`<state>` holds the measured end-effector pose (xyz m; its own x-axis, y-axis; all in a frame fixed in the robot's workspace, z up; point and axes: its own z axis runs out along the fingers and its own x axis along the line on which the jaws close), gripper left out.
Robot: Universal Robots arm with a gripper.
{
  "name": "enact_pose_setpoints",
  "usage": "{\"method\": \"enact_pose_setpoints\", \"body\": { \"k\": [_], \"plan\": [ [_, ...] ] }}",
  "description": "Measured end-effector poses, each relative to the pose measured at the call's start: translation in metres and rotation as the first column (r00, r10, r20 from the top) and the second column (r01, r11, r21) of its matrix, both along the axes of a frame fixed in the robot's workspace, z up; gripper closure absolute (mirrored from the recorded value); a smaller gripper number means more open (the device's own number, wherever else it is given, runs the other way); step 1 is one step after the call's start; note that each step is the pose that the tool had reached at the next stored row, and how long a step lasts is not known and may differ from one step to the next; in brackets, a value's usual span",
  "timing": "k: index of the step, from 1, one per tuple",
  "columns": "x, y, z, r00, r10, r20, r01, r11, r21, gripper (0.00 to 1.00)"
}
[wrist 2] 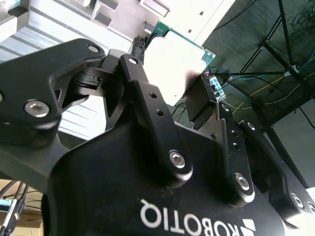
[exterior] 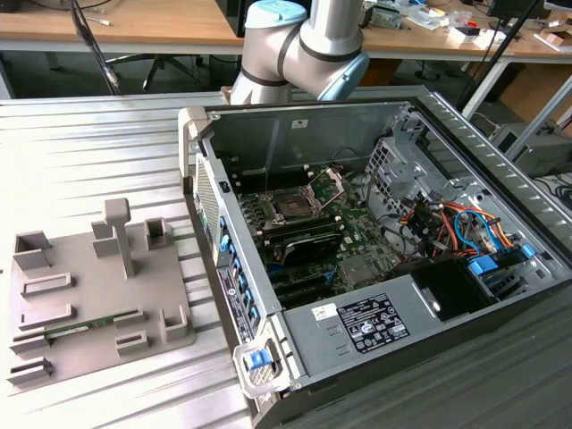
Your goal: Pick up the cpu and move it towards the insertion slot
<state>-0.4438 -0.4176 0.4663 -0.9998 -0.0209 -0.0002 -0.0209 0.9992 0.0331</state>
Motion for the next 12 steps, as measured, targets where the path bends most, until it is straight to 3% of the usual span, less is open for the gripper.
{"method": "enact_pose_setpoints", "body": {
  "k": [12],
  "plan": [
    [0.0, 0.0, 0.0234, 1.0, 0.0, 0.0001, 0.0, 1.0, 0.0, 0.45]
  ]
}}
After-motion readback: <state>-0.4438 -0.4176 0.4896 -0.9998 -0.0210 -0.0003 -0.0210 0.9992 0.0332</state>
